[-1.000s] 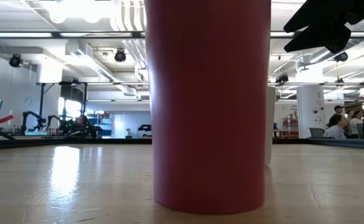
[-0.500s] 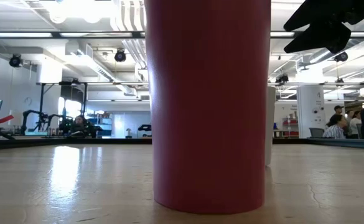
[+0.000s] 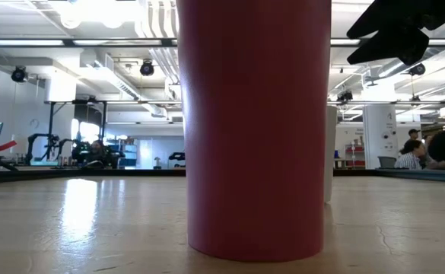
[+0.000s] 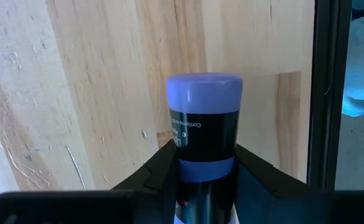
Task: Pick & Place Paint Supplies
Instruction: Put the purple paint bottle into the white bin
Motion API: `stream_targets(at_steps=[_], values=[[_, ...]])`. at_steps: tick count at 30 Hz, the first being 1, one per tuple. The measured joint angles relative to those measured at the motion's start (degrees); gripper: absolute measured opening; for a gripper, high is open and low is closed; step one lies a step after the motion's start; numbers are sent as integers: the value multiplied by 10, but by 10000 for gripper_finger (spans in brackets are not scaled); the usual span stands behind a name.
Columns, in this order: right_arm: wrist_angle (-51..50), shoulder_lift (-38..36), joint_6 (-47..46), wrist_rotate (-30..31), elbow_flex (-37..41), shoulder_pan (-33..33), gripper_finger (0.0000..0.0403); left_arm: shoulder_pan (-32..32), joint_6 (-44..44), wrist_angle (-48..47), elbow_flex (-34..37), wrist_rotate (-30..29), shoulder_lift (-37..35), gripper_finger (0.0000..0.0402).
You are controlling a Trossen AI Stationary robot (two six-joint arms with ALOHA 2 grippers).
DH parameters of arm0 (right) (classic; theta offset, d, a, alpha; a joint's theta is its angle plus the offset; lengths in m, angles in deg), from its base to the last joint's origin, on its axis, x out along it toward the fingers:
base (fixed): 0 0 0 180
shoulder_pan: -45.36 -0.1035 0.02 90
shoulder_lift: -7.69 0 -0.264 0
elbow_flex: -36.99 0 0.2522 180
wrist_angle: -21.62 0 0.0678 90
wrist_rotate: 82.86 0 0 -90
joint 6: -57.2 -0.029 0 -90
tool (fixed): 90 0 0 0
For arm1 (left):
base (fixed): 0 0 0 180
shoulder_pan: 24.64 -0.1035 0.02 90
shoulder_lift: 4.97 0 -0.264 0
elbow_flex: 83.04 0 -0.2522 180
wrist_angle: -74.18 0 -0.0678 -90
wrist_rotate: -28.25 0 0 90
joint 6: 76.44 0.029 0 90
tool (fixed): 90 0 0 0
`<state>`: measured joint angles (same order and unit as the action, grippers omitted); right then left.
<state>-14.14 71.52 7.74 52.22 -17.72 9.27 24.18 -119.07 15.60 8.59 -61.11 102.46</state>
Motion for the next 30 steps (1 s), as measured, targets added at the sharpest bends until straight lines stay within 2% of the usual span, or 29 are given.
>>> stream_targets(at_steps=[4,10,18,23,30], values=[[0,0,6,0,0,0,255,-1,9,0,0,0,0,114],[0,0,5,0,0,0,243,-16,68,-2,0,-2,0,115],[1,0,4,0,0,0,235,-39,126,-2,7,-28,0,115],[1,0,4,0,0,0,243,-55,133,-3,23,-63,0,117],[0,0,4,0,0,0,263,-81,161,-2,35,-81,-1,120]])
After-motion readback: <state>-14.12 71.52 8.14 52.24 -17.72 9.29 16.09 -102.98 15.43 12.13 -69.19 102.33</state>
